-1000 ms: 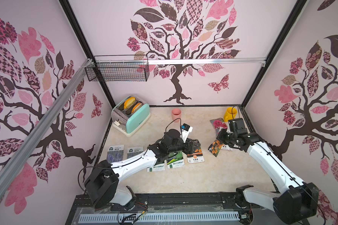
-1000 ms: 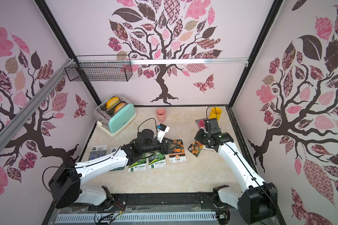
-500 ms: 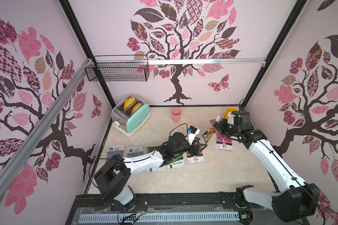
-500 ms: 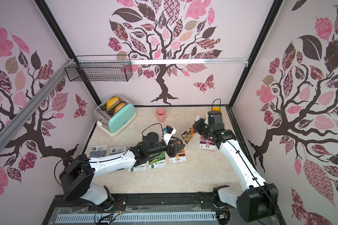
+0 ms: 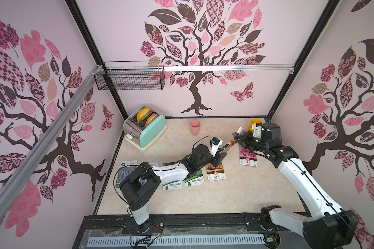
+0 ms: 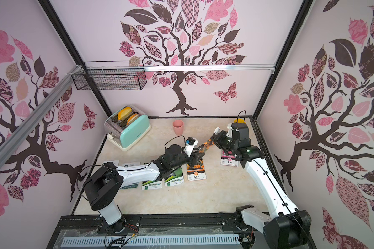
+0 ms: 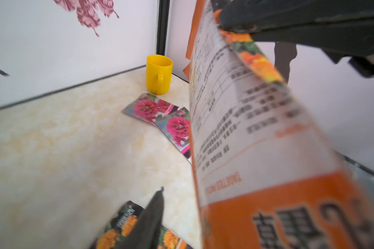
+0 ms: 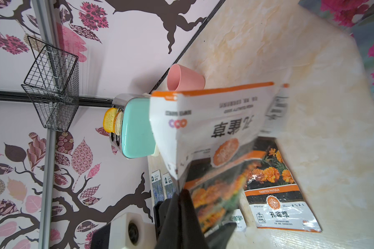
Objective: Arrange the seed packets in a row
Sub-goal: Pick up the seed packet from the center of the board.
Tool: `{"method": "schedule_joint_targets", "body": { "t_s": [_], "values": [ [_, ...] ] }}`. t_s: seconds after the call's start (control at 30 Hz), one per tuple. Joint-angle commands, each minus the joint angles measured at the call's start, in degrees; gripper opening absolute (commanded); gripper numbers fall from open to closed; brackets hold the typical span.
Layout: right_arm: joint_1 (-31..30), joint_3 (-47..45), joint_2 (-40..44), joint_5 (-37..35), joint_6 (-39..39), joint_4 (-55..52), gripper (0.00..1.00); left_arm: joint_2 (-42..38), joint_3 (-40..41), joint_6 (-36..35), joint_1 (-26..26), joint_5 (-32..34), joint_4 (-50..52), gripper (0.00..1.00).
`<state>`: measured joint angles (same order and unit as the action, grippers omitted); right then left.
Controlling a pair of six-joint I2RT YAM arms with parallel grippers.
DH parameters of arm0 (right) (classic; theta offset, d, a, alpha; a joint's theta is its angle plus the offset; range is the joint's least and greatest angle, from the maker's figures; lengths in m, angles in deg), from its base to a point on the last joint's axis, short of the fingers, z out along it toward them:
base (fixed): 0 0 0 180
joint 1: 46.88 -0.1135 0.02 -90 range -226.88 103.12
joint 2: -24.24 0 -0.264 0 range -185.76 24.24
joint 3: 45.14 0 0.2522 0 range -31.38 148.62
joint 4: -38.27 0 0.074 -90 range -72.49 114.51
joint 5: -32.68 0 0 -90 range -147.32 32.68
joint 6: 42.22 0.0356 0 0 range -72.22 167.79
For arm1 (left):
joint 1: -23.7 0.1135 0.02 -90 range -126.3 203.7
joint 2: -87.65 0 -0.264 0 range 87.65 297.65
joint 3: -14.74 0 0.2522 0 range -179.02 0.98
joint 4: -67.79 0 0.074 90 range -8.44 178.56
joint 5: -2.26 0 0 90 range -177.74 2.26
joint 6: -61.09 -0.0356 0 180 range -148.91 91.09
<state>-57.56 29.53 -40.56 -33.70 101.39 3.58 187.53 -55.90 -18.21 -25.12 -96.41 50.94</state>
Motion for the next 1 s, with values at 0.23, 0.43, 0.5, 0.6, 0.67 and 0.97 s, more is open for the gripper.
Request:
{"method": "schedule_joint_targets", "body": {
  "t_s": [0.23,0.43,0.5,0.6,0.67,0.97],
  "values": [
    [0.2,-0.8,2.1,-3.5,-14.5,-4.3,0.43,-9.8,-2.5,-1.1,5.0,-10.5,10.1,0.0],
    [0.2,5.9,3.8,-8.4,-30.4,-9.0,1.0,-16.4,-4.8,-5.1,8.8,-21.6,31.2,0.0],
    [-0.2,7.4,4.8,-8.6,-33.8,-9.7,1.0,-16.0,-8.2,-9.1,8.5,-26.8,39.5,0.0],
    [-1.6,7.8,7.4,-11.5,-37.0,-9.0,1.0,-13.3,-13.1,-14.4,7.9,-32.0,49.3,0.0],
    [-2.0,7.9,9.1,-11.6,-39.6,-8.7,1.0,-11.2,-16.5,-18.4,8.3,-33.7,55.9,0.0],
    [-4.8,6.0,14.0,-7.2,-48.6,-8.5,0.99,-6.1,-24.1,-26.7,17.1,-48.0,67.6,0.0]
  ]
}}
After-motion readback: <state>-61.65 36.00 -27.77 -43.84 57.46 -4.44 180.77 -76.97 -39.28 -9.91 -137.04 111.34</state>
